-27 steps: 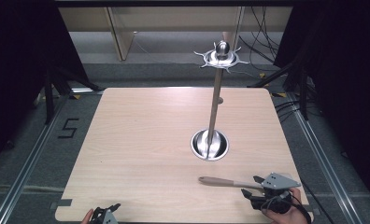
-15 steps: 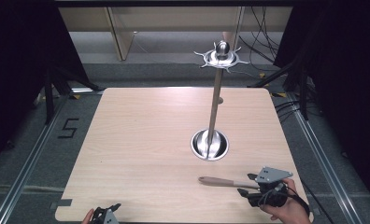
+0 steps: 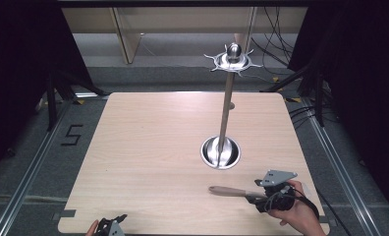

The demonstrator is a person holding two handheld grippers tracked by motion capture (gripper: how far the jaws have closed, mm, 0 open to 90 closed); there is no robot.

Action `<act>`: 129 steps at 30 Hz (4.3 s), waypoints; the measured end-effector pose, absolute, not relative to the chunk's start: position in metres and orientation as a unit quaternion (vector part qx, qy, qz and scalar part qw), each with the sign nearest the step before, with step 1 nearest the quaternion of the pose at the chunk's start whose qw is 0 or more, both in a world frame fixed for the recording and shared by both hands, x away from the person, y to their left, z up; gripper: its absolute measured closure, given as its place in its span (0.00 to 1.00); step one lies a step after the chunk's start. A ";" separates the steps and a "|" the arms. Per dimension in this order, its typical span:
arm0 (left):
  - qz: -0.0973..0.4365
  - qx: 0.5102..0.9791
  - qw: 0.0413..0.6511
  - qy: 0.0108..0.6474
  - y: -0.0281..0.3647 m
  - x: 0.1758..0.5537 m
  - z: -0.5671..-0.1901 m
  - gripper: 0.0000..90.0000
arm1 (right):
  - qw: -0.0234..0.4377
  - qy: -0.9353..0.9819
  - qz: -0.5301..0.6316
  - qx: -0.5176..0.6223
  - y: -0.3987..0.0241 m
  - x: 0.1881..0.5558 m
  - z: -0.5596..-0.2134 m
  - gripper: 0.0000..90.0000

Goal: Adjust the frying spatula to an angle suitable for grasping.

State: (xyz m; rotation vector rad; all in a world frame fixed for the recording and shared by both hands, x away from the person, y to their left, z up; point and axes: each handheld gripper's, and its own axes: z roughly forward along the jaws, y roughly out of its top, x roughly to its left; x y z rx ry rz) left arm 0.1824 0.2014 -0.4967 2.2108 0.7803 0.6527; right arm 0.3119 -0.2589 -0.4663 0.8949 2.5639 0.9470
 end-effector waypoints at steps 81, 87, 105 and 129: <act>0.248 0.856 0.338 0.302 0.203 0.183 -0.497 0.16 | 0.157 0.903 0.294 0.270 -0.263 0.354 -0.406 0.82; 0.255 0.857 0.335 0.298 0.203 0.184 -0.497 0.16 | 0.179 0.868 0.362 0.290 -0.286 0.347 -0.385 0.82; 0.243 0.869 0.321 0.286 0.205 0.185 -0.495 0.16 | 0.157 0.787 0.518 0.295 -0.301 0.358 -0.369 0.82; 0.250 0.866 0.321 0.291 0.205 0.184 -0.497 0.16 | 0.132 0.751 0.584 0.279 -0.279 0.392 -0.335 0.83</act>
